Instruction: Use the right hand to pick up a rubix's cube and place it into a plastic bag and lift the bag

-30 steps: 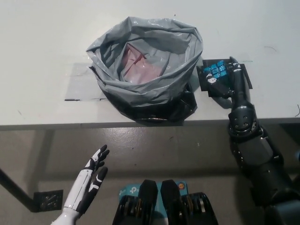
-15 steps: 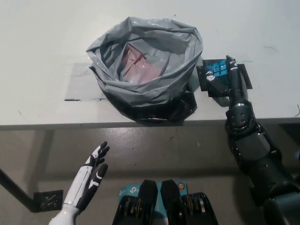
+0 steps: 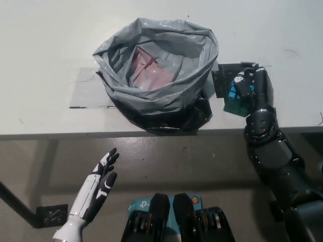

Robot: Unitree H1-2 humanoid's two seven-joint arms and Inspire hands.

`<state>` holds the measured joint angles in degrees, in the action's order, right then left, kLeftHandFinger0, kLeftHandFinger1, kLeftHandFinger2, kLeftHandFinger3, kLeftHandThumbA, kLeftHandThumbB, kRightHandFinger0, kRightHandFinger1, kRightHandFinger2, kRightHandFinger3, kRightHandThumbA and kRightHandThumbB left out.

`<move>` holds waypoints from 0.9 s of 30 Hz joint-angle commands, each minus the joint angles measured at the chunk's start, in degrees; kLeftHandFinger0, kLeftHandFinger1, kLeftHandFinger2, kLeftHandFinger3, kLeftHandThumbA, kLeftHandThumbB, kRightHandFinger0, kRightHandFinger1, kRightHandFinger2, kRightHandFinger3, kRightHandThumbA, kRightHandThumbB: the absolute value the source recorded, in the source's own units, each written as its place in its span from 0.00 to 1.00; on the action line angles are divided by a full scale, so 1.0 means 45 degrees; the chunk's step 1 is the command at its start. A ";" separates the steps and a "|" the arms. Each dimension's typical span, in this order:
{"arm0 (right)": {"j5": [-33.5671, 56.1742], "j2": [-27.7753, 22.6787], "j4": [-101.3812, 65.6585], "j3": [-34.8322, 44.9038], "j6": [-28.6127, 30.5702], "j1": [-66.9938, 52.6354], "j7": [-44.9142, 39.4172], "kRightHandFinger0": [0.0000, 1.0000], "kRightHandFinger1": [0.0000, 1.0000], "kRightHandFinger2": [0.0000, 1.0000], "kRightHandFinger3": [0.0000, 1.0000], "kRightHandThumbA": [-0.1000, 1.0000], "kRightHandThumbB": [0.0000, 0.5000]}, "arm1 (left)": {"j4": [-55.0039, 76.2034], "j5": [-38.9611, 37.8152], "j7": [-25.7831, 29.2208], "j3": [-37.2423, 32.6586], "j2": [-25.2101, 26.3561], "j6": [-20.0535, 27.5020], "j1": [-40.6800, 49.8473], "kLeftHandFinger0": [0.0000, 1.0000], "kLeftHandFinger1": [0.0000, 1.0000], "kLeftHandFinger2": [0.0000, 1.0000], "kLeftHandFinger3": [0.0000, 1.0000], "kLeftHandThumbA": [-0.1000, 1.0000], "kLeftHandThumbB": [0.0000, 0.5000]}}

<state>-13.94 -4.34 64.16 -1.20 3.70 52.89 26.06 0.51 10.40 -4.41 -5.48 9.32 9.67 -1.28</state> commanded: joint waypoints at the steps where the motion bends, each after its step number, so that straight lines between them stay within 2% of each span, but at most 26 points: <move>1: 0.0276 0.0032 0.0252 0.0228 0.0312 0.0569 0.0752 0.07 0.38 0.73 0.75 0.00 0.41 | 0.0239 -0.0116 -0.0096 0.0074 0.0218 0.0462 -0.0282 1.00 1.00 1.00 1.00 1.00 0.34; 5: 0.0301 0.0013 0.0425 0.0319 0.0585 0.0651 0.1078 0.08 0.37 0.68 0.68 0.00 0.43 | 0.0273 -0.0159 -0.0123 0.0071 0.0230 0.0454 -0.0295 1.00 1.00 1.00 1.00 1.00 0.32; 6: 0.0360 -0.0002 0.0459 0.0377 0.0744 0.0654 0.1106 0.14 0.39 0.68 0.64 0.00 0.43 | 0.0274 -0.0211 -0.0149 0.0067 0.0227 0.0451 -0.0295 1.00 1.00 1.00 1.00 1.00 0.32; 7: 0.0375 -0.0005 0.0478 0.0393 0.0791 0.0659 0.1114 0.14 0.39 0.68 0.64 0.00 0.43 | 0.0275 -0.0225 -0.0155 0.0066 0.0226 0.0449 -0.0294 1.00 1.00 1.00 1.00 1.00 0.32; 8: 0.0406 -0.0012 0.0525 0.0437 0.0983 0.0675 0.1190 0.08 0.29 0.58 0.55 0.00 0.44 | 0.0278 -0.0223 -0.0150 0.0063 0.0221 0.0434 -0.0298 1.00 1.00 1.00 1.00 1.00 0.32; 12: 0.0476 -0.0020 0.0579 0.0539 0.1459 0.0703 0.1386 0.02 0.23 0.53 0.50 0.00 0.45 | 0.0259 -0.0177 -0.0130 0.0055 0.0224 0.0373 -0.0315 1.00 1.00 1.00 1.00 1.00 0.34; 14: 0.0570 0.0001 0.0424 0.0651 0.1727 0.0705 0.1485 0.00 0.22 0.52 0.51 0.02 0.47 | 0.0258 -0.0191 -0.0135 0.0054 0.0221 0.0364 -0.0340 1.00 1.00 1.00 1.00 1.00 0.34; 15: 0.0592 0.0002 0.0356 0.0678 0.1887 0.0686 0.1521 0.01 0.24 0.56 0.58 0.11 0.48 | 0.0253 -0.0184 -0.0132 0.0052 0.0221 0.0363 -0.0343 1.00 1.00 1.00 1.00 1.00 0.34; 16: 0.0588 -0.0003 0.0113 0.0697 0.2043 0.0630 0.1540 0.03 0.31 0.67 0.76 0.21 0.50 | 0.0242 -0.0173 -0.0126 0.0050 0.0219 0.0362 -0.0347 1.00 1.00 1.00 1.00 1.00 0.34; 17: 0.0576 -0.0006 -0.0026 0.0700 0.2065 0.0600 0.1534 0.04 0.31 0.67 0.75 0.29 0.50 | 0.0237 -0.0169 -0.0124 0.0050 0.0219 0.0362 -0.0348 1.00 1.00 1.00 1.00 1.00 0.34; 18: 0.0429 -0.0033 -0.0415 0.0625 0.2034 0.0518 0.1580 0.22 0.54 0.92 0.97 0.39 0.51 | 0.0235 -0.0160 -0.0132 0.0042 0.0232 0.0366 -0.0342 1.00 1.00 1.00 1.00 1.00 0.33; 19: 0.0252 -0.0092 -0.1022 0.0521 0.2173 0.0347 0.1552 0.45 0.72 1.00 1.00 0.52 0.52 | 0.0224 -0.0134 -0.0138 0.0022 0.0240 0.0388 -0.0320 1.00 1.00 1.00 1.00 1.00 0.33; 20: 0.0244 -0.0129 -0.1372 0.0490 0.2470 0.0238 0.1420 0.58 0.87 1.00 1.00 0.57 0.58 | 0.0223 -0.0147 -0.0146 0.0019 0.0237 0.0377 -0.0312 1.00 1.00 1.00 1.00 1.00 0.33; 21: 0.0265 -0.0151 -0.1584 0.0479 0.2675 0.0166 0.1315 0.64 0.89 1.00 1.00 0.60 0.59 | 0.0223 -0.0159 -0.0150 0.0018 0.0233 0.0367 -0.0309 1.00 1.00 1.00 1.00 1.00 0.33; 22: 0.0229 -0.0210 -0.2037 0.0389 0.2901 0.0046 0.1095 0.82 1.00 1.00 1.00 0.70 0.63 | 0.0229 -0.0169 -0.0150 0.0028 0.0234 0.0331 -0.0318 1.00 1.00 1.00 1.00 1.00 0.35; 23: 0.0187 -0.0243 -0.2260 0.0327 0.2944 -0.0008 0.0988 0.82 1.00 1.00 1.00 0.70 0.63 | 0.0232 -0.0166 -0.0145 0.0035 0.0236 0.0315 -0.0326 1.00 1.00 1.00 1.00 1.00 0.35; 24: 0.0116 -0.0313 -0.2684 0.0211 0.2898 -0.0104 0.0730 1.00 1.00 1.00 1.00 0.78 0.67 | 0.0234 -0.0145 -0.0136 0.0041 0.0243 0.0296 -0.0338 1.00 1.00 1.00 1.00 1.00 0.35; 25: 0.0105 -0.0468 -0.4067 0.0021 0.2673 -0.0408 0.0028 1.00 1.00 1.00 1.00 0.92 0.80 | 0.0228 -0.0089 -0.0122 0.0036 0.0262 0.0305 -0.0359 1.00 1.00 1.00 1.00 1.00 0.33; 27: -0.0021 -0.0686 -0.5891 -0.0220 0.2522 -0.0771 -0.0481 1.00 1.00 1.00 1.00 0.98 0.91 | 0.0195 -0.0132 -0.0136 0.0026 0.0249 0.0355 -0.0342 1.00 1.00 1.00 1.00 1.00 0.32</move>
<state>-12.63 -4.55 53.50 0.27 11.42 50.30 29.93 0.44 10.00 -4.42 -5.50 9.42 9.66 -1.95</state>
